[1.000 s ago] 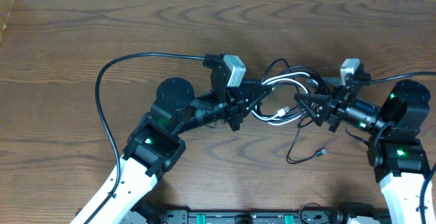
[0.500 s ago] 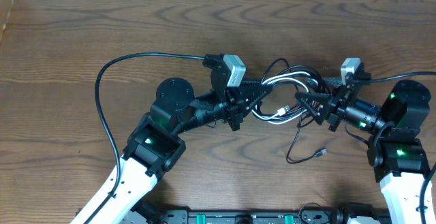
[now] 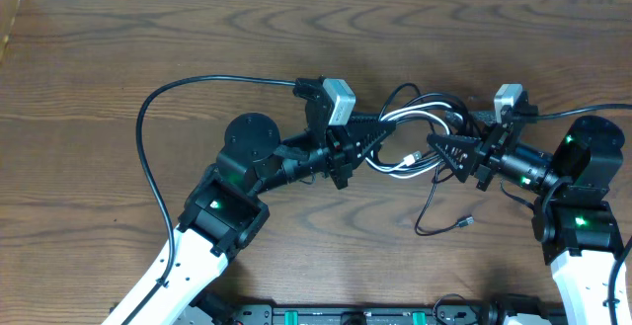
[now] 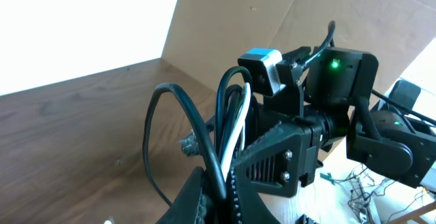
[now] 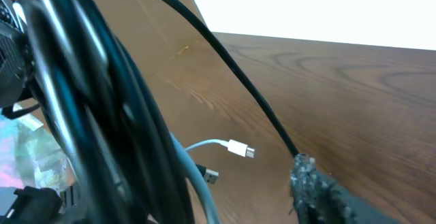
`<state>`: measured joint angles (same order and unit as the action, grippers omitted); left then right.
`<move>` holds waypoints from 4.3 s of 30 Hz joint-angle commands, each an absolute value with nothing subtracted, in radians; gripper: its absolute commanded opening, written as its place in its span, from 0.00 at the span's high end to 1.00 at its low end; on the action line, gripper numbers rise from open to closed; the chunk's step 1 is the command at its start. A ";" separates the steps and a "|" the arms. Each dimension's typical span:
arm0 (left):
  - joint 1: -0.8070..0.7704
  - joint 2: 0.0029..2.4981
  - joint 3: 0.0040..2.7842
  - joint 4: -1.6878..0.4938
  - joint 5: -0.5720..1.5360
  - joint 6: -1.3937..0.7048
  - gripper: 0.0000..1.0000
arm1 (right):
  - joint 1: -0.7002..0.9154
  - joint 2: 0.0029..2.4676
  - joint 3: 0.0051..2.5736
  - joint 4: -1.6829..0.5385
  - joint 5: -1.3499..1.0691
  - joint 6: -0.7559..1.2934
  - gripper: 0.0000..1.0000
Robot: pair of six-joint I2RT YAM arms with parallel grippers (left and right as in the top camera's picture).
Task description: Untangle cables
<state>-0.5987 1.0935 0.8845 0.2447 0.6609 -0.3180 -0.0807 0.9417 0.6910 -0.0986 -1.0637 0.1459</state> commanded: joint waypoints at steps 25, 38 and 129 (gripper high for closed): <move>-0.600 1.091 0.883 0.275 0.681 -0.323 0.75 | -0.031 0.943 0.707 -0.056 -1.045 0.142 0.99; -0.595 1.090 0.883 0.275 0.657 -0.304 0.18 | -0.032 0.943 0.707 -0.060 -0.997 0.176 0.99; -0.451 1.124 0.883 -0.043 0.708 -0.313 0.48 | -0.031 0.943 0.707 -0.063 -0.931 0.198 0.99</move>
<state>-0.4522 1.1244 0.8845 -0.0593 0.6601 -0.3168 -0.0414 0.9424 0.6914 -0.0666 -0.9058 0.1837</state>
